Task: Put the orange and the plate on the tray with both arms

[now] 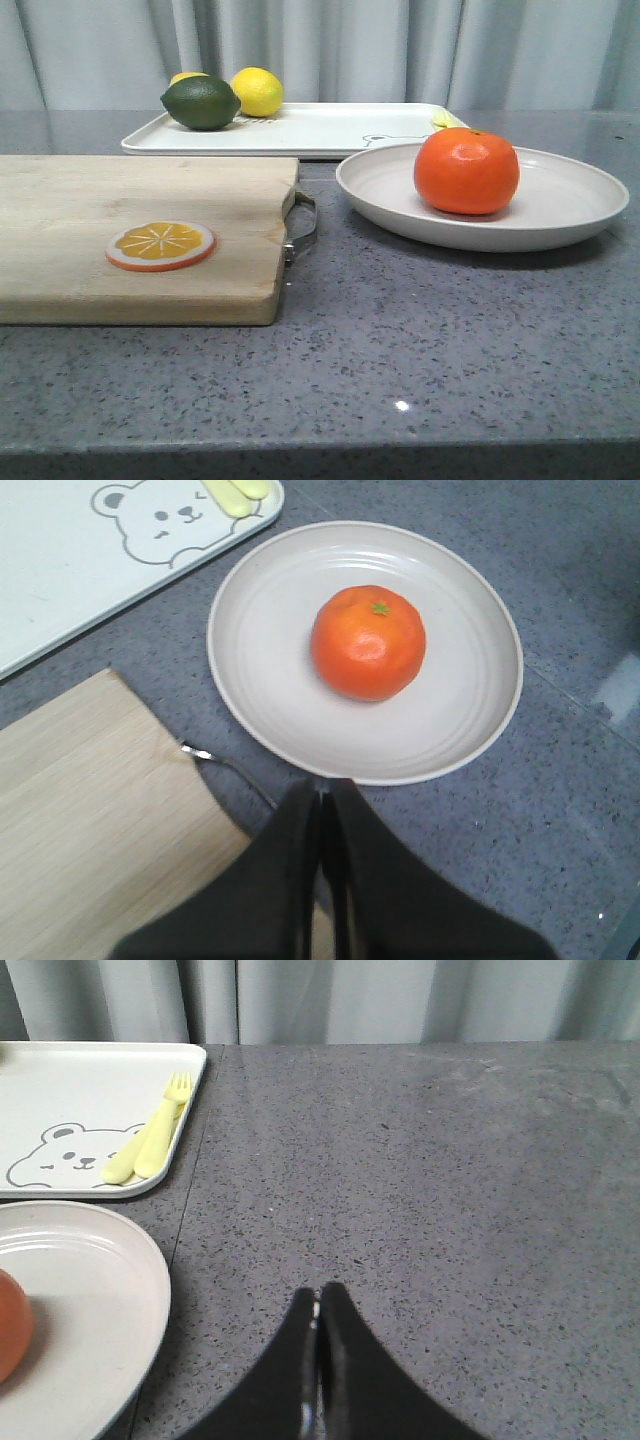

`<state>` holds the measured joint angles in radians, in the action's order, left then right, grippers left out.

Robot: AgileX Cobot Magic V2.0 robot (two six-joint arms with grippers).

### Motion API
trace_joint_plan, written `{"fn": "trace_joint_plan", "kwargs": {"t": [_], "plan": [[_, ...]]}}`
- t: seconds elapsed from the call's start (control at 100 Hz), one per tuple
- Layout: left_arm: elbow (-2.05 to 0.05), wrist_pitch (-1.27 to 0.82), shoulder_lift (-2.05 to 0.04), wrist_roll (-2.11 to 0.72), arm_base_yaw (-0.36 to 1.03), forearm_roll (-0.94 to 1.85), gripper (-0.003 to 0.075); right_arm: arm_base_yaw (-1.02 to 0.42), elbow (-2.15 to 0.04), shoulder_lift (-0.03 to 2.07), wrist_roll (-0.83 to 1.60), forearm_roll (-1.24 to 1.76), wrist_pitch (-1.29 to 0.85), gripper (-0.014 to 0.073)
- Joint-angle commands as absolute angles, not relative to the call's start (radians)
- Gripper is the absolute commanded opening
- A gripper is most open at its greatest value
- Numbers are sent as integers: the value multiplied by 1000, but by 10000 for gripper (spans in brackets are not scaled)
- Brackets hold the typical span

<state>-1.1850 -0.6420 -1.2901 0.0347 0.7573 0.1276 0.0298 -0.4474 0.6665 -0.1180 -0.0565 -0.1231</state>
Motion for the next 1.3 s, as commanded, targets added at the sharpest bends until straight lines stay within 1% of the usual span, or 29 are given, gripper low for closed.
{"fn": "trace_joint_plan", "kwargs": {"t": [0.0, 0.33, 0.46, 0.61, 0.73, 0.87, 1.01, 1.1, 1.15, 1.19, 1.22, 1.29], "plan": [[-1119, -532, -1170, 48, 745, 133, -18, 33, -486, 674, -118, -65, -53, -60], [-793, -440, -835, 48, 743, 133, -19, 33, -486, 674, -118, -65, -42, -60], [-694, -396, -713, 74, 743, 133, -18, 33, -486, 674, -118, -65, -42, -60], [-610, -391, -597, 74, 743, 133, -19, 33, -486, 674, -118, -65, -46, -60], [-579, -391, -541, 74, 743, 133, -19, 33, -486, 674, -118, -65, -46, -60], [-575, -393, -523, 74, 743, 133, -19, 32, -502, 674, -118, -65, -55, -60], [-575, -393, -523, 74, 743, 133, -18, 24, -594, 743, -118, -65, -166, -60], [-575, -395, -523, 74, 743, 133, -19, 4, -678, 825, -118, -64, -253, -53], [-575, -395, -523, 74, 743, 133, -19, -17, -724, 875, -118, -64, -294, -30], [-575, -395, -523, 74, 743, 133, -19, -33, -762, 917, -118, -63, -328, 6], [-575, -395, -523, 74, 743, 133, -19, -49, -788, 945, -118, -63, -351, 39], [-575, -395, -523, 74, 743, 133, -19, -79, -847, 1016, -118, -54, -404, 150]]}}
